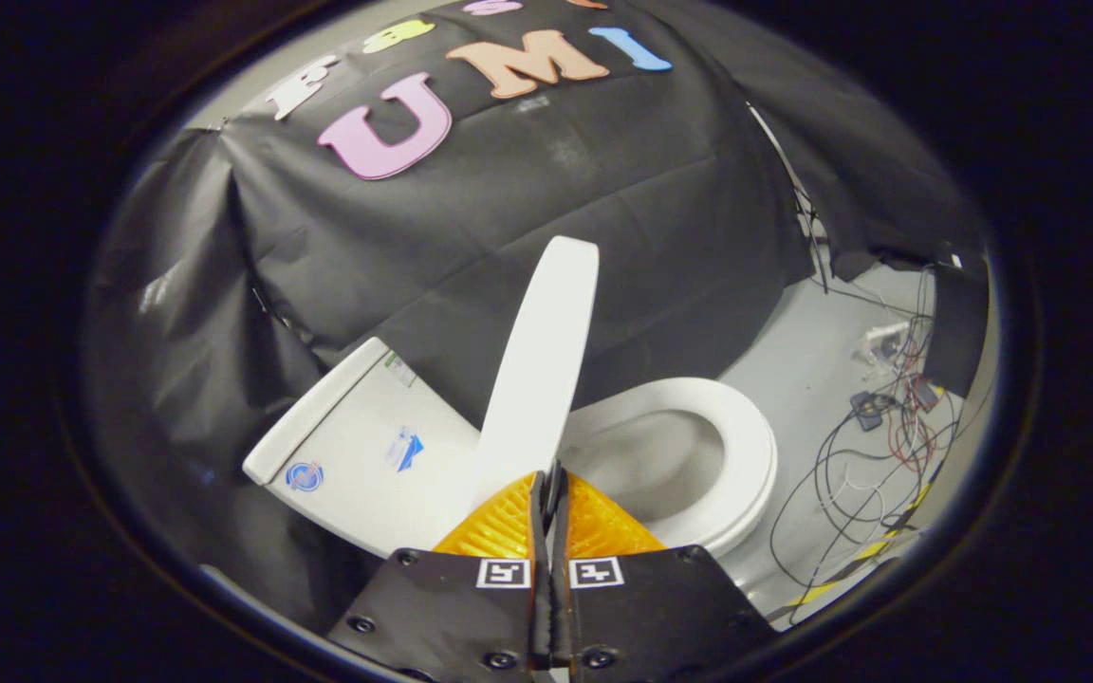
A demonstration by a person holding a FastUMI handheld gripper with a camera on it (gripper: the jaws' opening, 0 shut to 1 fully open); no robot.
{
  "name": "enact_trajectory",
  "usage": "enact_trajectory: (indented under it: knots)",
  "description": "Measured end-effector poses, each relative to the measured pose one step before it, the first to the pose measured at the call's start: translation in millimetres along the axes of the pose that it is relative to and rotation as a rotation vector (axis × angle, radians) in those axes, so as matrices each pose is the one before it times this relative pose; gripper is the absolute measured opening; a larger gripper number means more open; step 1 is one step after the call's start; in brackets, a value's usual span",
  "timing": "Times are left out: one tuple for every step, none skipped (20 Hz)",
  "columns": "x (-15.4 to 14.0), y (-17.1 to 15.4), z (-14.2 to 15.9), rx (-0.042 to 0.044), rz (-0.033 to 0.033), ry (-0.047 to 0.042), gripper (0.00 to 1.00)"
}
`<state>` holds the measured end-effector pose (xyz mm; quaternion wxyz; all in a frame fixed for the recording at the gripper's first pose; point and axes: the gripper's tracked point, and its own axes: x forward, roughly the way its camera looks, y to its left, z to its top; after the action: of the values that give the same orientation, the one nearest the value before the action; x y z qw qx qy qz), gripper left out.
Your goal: Open the toilet lid.
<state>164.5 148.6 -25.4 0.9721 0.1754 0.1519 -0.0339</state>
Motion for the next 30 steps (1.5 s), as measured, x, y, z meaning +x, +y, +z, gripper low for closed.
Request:
enact_trajectory:
  knots:
    - [-0.27,5.04,2.36,-0.02059,0.00476,-0.00107,0.01]
    - [-0.11,4.64,2.22,-0.01575,0.00494,-0.00207,0.01]
    - [-0.64,5.16,3.02,-0.01439,0.00099,0.00257,0.01]
    - [-0.38,3.97,2.45,-0.01881,-0.00189,0.00086,0.01]
    - [0.00,5.79,1.73,-0.01355,0.00163,-0.00012,0.01]
    - [-1.10,5.98,3.23,-0.00510,0.00322,-0.00212,0.01]
    - [0.51,7.30,2.30,-0.00083,0.00811,0.00035,0.01]
    - [0.30,8.28,2.34,-0.00408,0.00728,-0.00056,0.01]
    - [-0.09,8.88,3.08,-0.01499,0.00686,-0.00541,0.01]
    - [1.40,10.21,1.40,-0.02038,0.00530,-0.00171,0.01]
    - [0.79,9.49,2.52,-0.02610,0.00322,-0.00133,0.01]
    - [0.19,7.97,2.75,-0.03037,0.00304,-0.00310,0.01]
    - [0.29,9.14,2.39,-0.02841,0.00344,-0.00793,0.01]
    - [1.12,5.39,3.27,-0.01813,-0.00059,-0.00741,0.01]
    - [0.30,4.71,3.40,-0.00237,-0.00362,-0.01212,0.01]
    - [1.38,3.67,1.84,0.00049,-0.00624,-0.00472,0.01]
    - [0.59,4.76,1.50,-0.00194,-0.00598,-0.00362,0.01]
    - [1.14,5.56,-0.59,-0.01398,-0.00792,0.00003,0.01]
    - [0.53,6.09,1.84,-0.02058,-0.00993,-0.00231,0.01]
    - [0.93,7.11,1.13,-0.02515,-0.00298,-0.00080,0.01]
    - [1.41,6.92,1.20,-0.02730,-0.00229,0.00000,0.01]
    - [0.45,5.93,1.72,-0.00957,-0.00183,-0.00487,0.01]
    - [0.76,4.95,1.10,0.00111,-0.00013,-0.00076,0.01]
    - [0.91,4.85,1.62,0.00481,0.00150,-0.00366,0.01]
    - [0.64,5.71,0.81,0.01203,0.00537,0.00050,0.01]
    - [0.89,5.10,1.37,0.00712,0.01138,-0.00296,0.01]
    - [2.99,6.20,0.02,0.00181,0.01741,-0.00143,0.01]
    - [1.71,3.69,0.06,-0.00149,0.01347,-0.00023,0.01]
    - [0.34,2.46,1.51,0.00525,0.00788,-0.00162,0.01]
    - [0.66,2.50,0.18,-0.00432,0.00712,0.00069,0.01]
